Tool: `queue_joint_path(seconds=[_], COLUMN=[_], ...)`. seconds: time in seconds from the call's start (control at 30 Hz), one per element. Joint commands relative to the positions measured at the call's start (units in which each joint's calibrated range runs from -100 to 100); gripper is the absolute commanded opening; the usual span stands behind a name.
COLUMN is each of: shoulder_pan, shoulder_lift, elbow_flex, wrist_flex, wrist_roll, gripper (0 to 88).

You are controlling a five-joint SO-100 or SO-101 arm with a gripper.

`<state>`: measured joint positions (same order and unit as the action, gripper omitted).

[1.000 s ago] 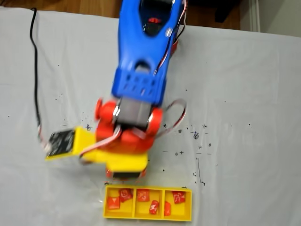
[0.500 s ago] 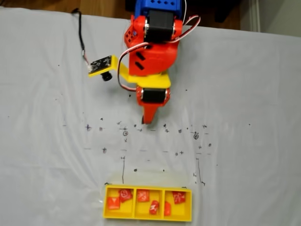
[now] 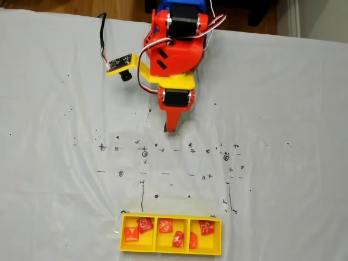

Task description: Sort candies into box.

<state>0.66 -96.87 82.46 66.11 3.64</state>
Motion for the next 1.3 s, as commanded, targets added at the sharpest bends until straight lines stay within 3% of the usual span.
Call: queue_joint_path(seconds=[0.0,0.3,0.63,1.27], shoulder_pan=[-0.3,-3.29,1.51,1.51], shoulder_lift=[-2.2,-2.2,-2.2,-2.2], elbow_flex=[-0.76,12.71,12.89,12.89], wrist_flex=[2.21,-4.18,-5.0,-5.0], wrist_roll=[-0.1,-0.39,-3.17,-3.17], gripper=[0.1,0.1,0.1,0.2])
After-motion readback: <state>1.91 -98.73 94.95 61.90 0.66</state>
